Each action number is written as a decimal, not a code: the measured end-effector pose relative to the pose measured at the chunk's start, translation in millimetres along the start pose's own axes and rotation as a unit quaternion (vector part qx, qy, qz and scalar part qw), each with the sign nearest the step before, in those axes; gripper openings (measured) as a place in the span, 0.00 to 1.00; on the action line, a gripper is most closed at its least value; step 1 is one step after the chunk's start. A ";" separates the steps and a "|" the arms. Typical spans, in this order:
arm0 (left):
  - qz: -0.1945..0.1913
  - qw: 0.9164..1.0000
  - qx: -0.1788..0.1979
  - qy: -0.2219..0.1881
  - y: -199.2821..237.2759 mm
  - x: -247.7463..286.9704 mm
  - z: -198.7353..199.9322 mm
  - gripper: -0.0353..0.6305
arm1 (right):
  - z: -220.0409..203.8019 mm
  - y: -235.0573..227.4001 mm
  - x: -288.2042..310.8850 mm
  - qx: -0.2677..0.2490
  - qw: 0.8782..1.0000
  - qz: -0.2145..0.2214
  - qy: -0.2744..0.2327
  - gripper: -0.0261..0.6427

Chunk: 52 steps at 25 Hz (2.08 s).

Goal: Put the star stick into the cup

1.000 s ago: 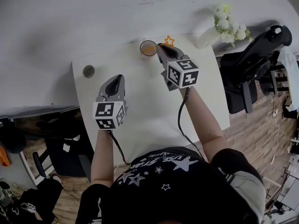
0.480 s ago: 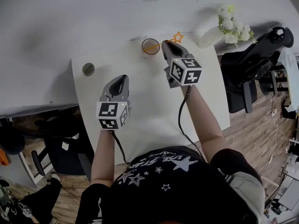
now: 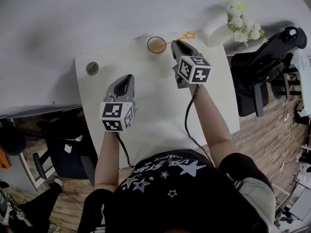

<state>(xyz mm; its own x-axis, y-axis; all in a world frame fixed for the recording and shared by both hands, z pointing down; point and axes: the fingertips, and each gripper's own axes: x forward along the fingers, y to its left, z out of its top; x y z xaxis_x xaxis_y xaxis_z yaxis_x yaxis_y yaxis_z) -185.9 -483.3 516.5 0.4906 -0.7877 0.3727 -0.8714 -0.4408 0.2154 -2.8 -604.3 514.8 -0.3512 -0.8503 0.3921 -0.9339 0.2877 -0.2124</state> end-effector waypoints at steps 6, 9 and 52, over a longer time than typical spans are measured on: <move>0.014 1.000 -0.003 -0.002 0.3 -12.9 0.8 0.06 | -12.2 -2.8 -6.3 0.018 1.000 0.000 0.017 0.19; 0.018 1.000 -0.003 -0.005 -5.5 -21.2 3.6 0.06 | -16.2 -1.5 -18.4 0.027 0.999 0.004 0.017 0.19; 0.035 0.995 0.044 -0.088 -232.1 -191.8 -13.8 0.06 | -31.1 11.2 -345.0 0.010 0.992 0.100 -0.080 0.06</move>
<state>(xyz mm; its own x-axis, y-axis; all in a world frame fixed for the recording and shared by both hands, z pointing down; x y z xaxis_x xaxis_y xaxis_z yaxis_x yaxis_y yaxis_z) -77.7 -224.0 407.5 0.4263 -0.8778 0.2185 -0.9046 -0.4114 0.1118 105.8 -294.1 405.0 -0.5125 -0.8364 0.1944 -0.8446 0.4501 -0.2899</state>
